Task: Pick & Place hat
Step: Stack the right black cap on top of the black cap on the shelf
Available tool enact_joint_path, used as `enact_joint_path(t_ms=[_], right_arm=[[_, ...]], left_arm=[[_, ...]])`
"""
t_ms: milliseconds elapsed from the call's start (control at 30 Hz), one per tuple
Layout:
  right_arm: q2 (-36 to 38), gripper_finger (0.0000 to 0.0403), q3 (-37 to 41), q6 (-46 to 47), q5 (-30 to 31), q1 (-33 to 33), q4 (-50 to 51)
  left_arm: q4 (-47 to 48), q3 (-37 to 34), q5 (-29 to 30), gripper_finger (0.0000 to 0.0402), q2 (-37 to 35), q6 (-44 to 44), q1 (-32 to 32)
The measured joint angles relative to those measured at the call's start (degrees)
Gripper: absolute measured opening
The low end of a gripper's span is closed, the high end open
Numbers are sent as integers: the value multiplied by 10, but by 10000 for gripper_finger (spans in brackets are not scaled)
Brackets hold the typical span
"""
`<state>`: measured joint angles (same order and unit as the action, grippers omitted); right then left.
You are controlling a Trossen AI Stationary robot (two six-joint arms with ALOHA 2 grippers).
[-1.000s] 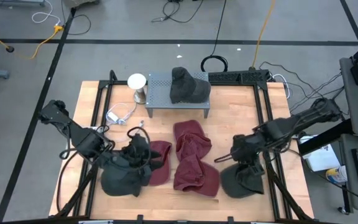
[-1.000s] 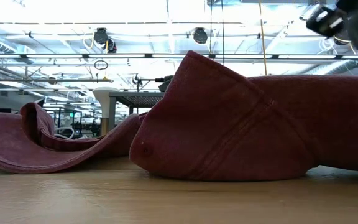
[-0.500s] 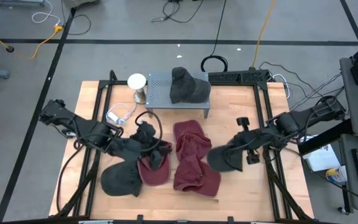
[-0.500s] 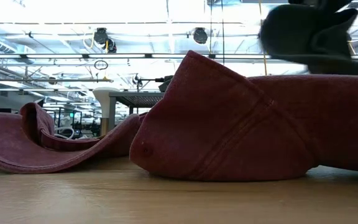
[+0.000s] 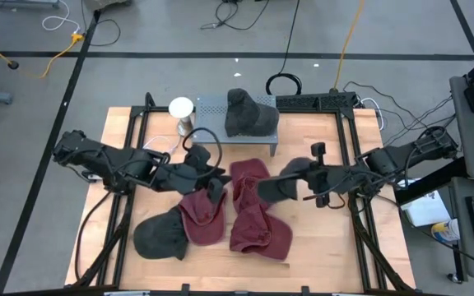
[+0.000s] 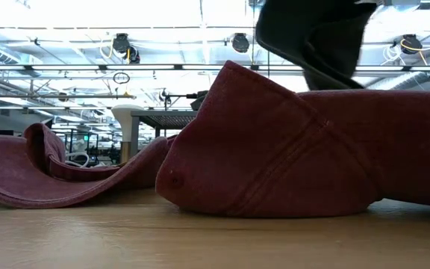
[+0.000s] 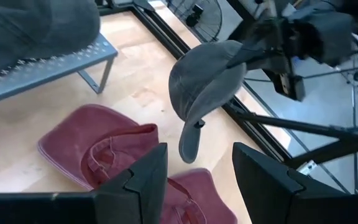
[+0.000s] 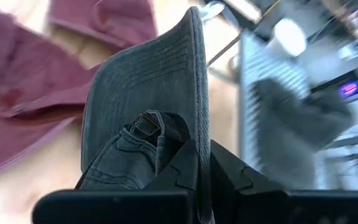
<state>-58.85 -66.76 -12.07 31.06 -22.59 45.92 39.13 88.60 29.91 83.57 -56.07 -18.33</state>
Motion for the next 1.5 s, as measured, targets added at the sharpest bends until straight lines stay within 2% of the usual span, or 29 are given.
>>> enact_joint_path(t_ms=[133,333,600,1033,1400,1500], right_arm=[[0,10,0,-69,46,0,-76],[0,10,0,-185,97,0,-224],[1,10,0,-302,97,0,-414],[-15,11,0,-354,93,-1,-591],[-94,11,0,-519,88,0,-813],[-113,11,0,-596,42,3,-846]], left_arm=[[-3,0,-20,186,0,1,19],[-49,0,-88,186,0,16,55],[-128,0,-220,186,-22,93,103],[-121,0,-254,186,-137,192,154],[-109,0,-274,186,-229,231,173],[-114,0,-276,186,-244,210,172]])
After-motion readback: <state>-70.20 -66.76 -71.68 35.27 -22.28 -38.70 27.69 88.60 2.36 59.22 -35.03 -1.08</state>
